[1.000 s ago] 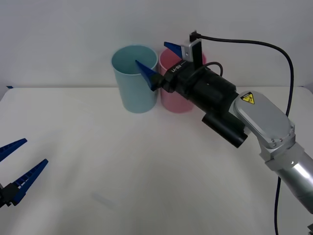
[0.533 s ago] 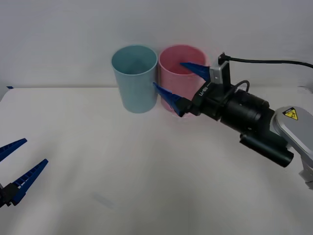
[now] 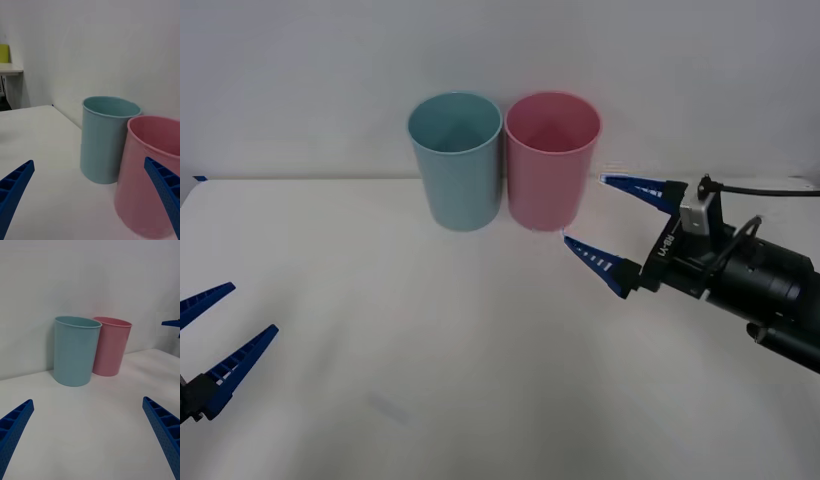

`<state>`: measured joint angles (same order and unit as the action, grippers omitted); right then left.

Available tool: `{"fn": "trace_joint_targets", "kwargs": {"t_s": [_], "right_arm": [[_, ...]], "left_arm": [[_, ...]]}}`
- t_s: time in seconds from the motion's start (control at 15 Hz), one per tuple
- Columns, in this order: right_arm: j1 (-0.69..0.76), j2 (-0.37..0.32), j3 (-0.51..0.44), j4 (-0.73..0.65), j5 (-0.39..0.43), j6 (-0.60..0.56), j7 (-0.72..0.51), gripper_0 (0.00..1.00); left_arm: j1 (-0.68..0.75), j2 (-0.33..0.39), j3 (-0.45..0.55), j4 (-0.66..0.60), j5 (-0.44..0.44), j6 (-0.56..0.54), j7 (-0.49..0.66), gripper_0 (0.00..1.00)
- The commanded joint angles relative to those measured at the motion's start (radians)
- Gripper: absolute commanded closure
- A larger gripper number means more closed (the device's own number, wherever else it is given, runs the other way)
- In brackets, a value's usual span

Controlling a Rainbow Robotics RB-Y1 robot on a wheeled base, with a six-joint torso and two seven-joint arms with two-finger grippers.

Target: Grasp the object on the table and drop it into the matching bin: aluminum can to the light blue bin, PET bottle to the pink bin.

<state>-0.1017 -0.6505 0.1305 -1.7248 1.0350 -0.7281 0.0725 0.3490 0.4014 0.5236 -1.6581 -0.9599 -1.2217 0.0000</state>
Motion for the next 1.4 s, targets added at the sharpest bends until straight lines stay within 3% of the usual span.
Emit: {"fn": "trace_joint_targets", "kwargs": {"t_s": [0.07,0.47,0.67,1.4], "right_arm": [[0.089,0.012,-0.092,0.001,0.0,-0.113,0.026,0.0],[0.26,0.055,-0.288,0.001,0.0,-0.34,0.039,0.0],[0.332,0.068,-0.365,0.001,-0.001,-0.399,0.033,0.0],[0.499,0.12,-0.532,0.001,-0.015,-0.412,-0.034,0.0]], "left_arm": [[0.0,0.0,0.0,0.0,0.0,0.0,0.0,0.0],[0.0,0.0,0.0,0.0,0.0,0.0,0.0,0.0],[0.0,0.0,0.0,0.0,0.0,0.0,0.0,0.0],[0.0,0.0,0.0,0.0,0.0,0.0,0.0,0.0]]}}
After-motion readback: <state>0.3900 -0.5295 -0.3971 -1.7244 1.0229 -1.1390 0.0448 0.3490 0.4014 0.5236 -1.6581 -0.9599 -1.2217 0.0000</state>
